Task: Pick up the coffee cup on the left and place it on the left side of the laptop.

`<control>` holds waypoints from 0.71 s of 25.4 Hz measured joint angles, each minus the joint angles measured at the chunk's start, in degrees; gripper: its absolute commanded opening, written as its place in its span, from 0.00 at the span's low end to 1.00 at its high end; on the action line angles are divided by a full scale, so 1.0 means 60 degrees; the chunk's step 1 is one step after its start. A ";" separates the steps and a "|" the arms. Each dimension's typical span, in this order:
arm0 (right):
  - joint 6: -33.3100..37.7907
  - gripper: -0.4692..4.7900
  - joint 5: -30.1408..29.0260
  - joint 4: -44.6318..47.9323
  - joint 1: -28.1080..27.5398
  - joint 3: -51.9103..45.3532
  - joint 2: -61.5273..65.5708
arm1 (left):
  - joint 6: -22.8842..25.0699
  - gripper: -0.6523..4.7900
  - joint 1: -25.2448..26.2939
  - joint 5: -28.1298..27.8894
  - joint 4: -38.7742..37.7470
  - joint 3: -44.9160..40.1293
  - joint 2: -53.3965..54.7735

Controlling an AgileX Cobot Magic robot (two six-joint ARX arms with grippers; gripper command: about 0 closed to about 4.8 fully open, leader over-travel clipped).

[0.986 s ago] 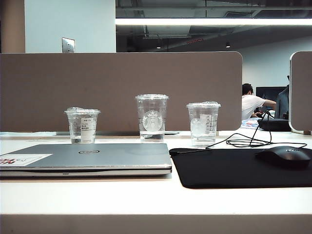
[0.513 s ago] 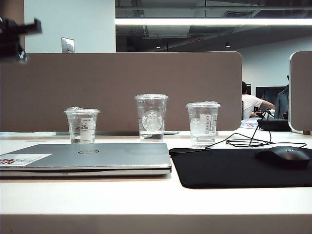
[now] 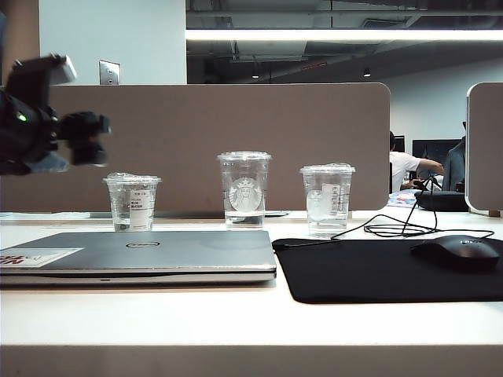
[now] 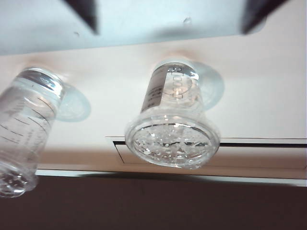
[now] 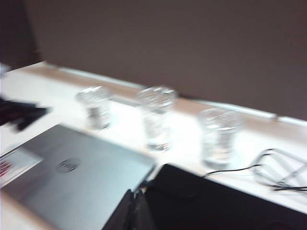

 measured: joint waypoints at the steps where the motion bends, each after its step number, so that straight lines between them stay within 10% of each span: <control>1: -0.0004 0.08 0.0025 -0.0004 0.0277 0.0000 0.0098 | -0.0062 1.00 0.0004 0.0004 0.0000 0.0160 0.0200; 7: -0.0011 0.08 0.1428 -0.0011 0.1854 0.0000 0.0506 | -0.0710 1.00 -0.0007 -0.0131 0.0025 0.1490 0.1475; 18: -0.0007 0.08 0.1519 -0.0157 0.1938 -0.0004 0.0492 | -0.0823 1.00 -0.0361 -0.0586 -0.0226 0.3202 0.3315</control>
